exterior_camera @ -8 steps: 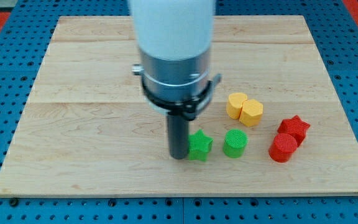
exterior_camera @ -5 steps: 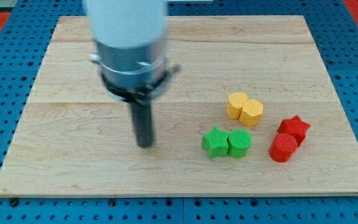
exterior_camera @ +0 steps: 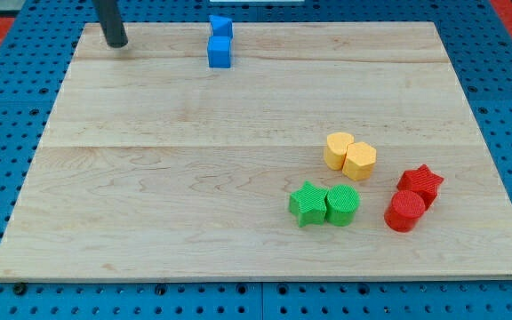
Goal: Push blue triangle closer to the green star
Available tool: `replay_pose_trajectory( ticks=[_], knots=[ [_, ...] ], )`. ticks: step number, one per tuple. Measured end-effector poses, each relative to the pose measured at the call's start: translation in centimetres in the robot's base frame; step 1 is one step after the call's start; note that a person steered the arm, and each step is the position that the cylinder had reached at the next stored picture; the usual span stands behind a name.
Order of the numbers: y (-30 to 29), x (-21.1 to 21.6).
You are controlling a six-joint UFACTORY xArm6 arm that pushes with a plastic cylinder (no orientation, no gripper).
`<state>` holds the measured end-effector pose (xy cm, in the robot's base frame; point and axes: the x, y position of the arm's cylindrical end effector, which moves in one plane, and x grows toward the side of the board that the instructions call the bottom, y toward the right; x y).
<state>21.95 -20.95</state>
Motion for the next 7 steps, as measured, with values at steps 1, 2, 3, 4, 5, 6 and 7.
replay_pose_trajectory(
  ticks=[1,2,3,4,5,6,7],
  knots=[
    [2.7,-2.8],
    [2.7,-2.8],
    [6.0,-2.8],
    [12.2,-2.7],
    [16.0,-2.7],
    [19.8,-1.5],
    [20.9,-1.9]
  ],
)
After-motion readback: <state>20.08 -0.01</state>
